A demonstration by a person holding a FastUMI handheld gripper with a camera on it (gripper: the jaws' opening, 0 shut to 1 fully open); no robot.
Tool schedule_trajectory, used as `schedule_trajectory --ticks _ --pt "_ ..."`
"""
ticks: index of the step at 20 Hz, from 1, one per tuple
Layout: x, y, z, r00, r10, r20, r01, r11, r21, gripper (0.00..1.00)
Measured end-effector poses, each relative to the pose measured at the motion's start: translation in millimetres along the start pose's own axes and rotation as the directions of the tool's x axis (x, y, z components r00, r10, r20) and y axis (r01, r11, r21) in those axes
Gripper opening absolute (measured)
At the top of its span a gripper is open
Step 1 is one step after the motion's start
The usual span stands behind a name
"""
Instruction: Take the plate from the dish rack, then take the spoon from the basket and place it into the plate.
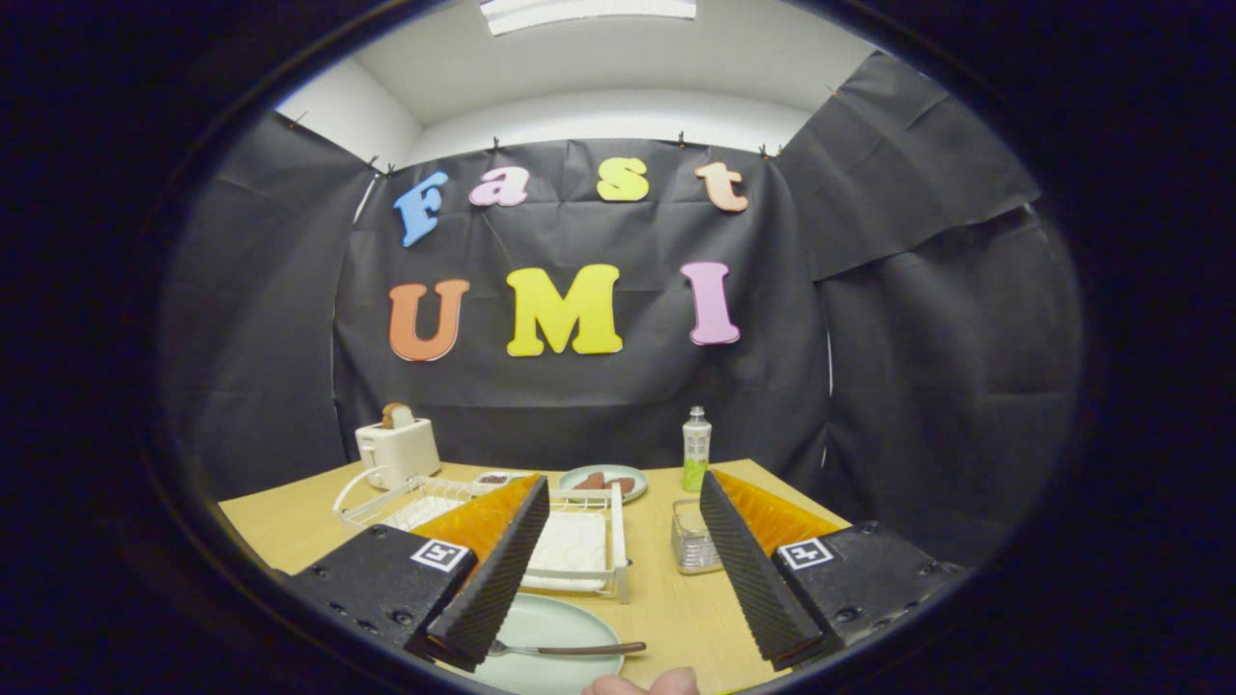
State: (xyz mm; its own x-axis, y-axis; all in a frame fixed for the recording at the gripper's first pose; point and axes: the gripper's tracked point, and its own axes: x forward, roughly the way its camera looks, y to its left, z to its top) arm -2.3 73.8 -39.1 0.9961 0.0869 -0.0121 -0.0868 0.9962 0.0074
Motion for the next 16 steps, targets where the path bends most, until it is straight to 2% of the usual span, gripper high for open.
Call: schedule_trajectory --ticks 10,16 --pt "-17 5 -1 0.999 0.033 0.038 -0.033 0.999 -0.011 1.00" --pt "-21 0 4 0.998 0.025 0.061 -0.024 1.000 -0.016 1.00"
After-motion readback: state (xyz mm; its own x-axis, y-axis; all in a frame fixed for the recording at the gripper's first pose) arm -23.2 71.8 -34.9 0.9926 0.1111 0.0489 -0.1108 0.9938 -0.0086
